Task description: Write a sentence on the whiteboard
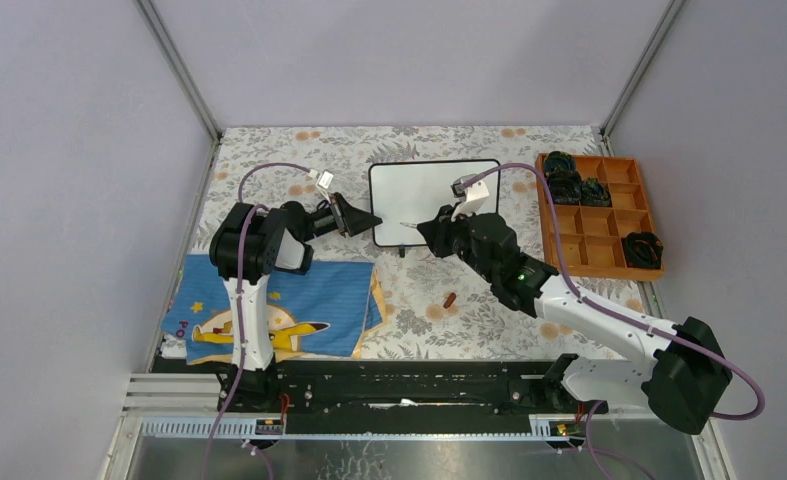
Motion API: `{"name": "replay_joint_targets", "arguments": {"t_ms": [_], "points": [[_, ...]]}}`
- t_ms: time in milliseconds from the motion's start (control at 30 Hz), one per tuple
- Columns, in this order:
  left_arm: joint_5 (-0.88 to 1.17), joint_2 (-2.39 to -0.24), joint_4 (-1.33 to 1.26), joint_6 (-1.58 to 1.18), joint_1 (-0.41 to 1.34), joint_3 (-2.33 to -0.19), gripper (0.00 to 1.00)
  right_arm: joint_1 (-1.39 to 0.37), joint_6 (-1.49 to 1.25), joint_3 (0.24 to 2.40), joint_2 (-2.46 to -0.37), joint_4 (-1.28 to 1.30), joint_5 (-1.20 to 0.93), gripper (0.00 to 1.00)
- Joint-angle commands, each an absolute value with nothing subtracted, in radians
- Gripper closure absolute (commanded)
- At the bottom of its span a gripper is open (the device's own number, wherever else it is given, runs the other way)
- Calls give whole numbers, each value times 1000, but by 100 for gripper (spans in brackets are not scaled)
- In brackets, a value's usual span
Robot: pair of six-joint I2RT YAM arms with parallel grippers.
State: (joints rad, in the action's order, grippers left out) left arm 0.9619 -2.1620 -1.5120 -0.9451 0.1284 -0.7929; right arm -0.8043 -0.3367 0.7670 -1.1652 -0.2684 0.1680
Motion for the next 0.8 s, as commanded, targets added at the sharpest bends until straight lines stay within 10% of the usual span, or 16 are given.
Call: {"name": "replay_joint_targets", "arguments": {"t_ms": [0,767], "points": [[955,-2157,-1597,-900,130,-782,52,-818,-325,824,-1179,-344,207,100],[913,-2006,-1387,-689,184,-653,72,-820,-332,718,-1065,-331,238,100]]}}
